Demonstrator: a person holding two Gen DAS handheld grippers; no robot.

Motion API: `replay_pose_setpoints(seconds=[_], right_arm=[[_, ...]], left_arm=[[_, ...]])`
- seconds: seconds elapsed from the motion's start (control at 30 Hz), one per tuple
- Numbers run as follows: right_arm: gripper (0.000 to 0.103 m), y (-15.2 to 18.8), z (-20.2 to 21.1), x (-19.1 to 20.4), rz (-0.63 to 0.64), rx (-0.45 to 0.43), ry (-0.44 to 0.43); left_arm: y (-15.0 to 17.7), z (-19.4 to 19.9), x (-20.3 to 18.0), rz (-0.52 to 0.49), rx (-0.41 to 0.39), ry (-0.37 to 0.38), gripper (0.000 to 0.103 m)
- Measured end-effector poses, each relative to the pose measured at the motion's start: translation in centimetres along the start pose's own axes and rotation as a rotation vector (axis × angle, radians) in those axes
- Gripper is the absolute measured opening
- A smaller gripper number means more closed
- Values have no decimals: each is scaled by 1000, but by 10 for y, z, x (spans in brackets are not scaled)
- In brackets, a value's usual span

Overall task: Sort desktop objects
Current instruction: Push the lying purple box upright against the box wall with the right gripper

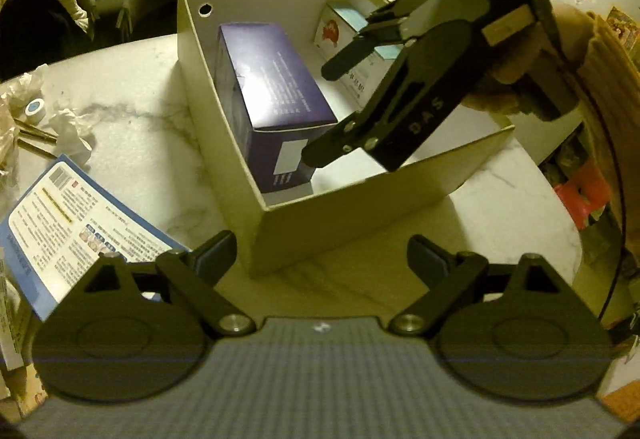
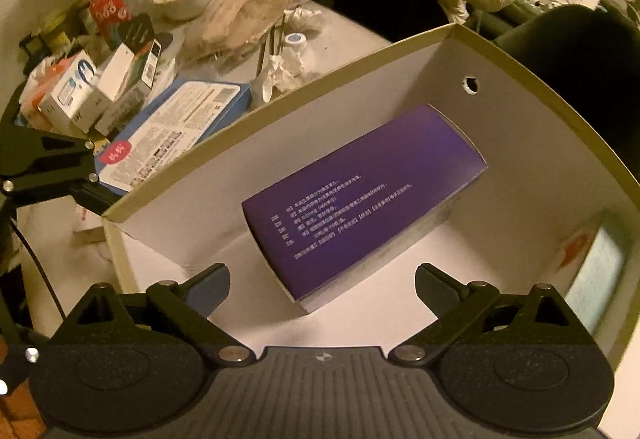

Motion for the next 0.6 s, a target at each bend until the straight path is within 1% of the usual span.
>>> replay_pose_setpoints(seconds=[0.23, 0.3, 0.43, 0.6], right_arm=[[96, -1, -17, -7, 81, 35, 17], [96, -1, -21, -11, 96, 37, 8], [96, -5, -24, -14, 146, 11, -22], [96, -11, -29, -16, 248, -6, -40]], left_arm=[[-3, -9, 8, 15, 15, 0, 94], [-4, -11, 10, 22, 16, 4, 94], [-6, -14, 12, 26, 20, 7, 94], [-8, -19, 12, 28, 28, 9, 94]])
Point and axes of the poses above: each gripper's, at about its wrist camera, not at the fingertips, and z roughly against the way its jaws point, x to its left, y to its underside, the point moved 4 cm from there along -z, roughly the way its jaws point, and after that the axes turned 5 degrees about -x, right-handed, at the moved point
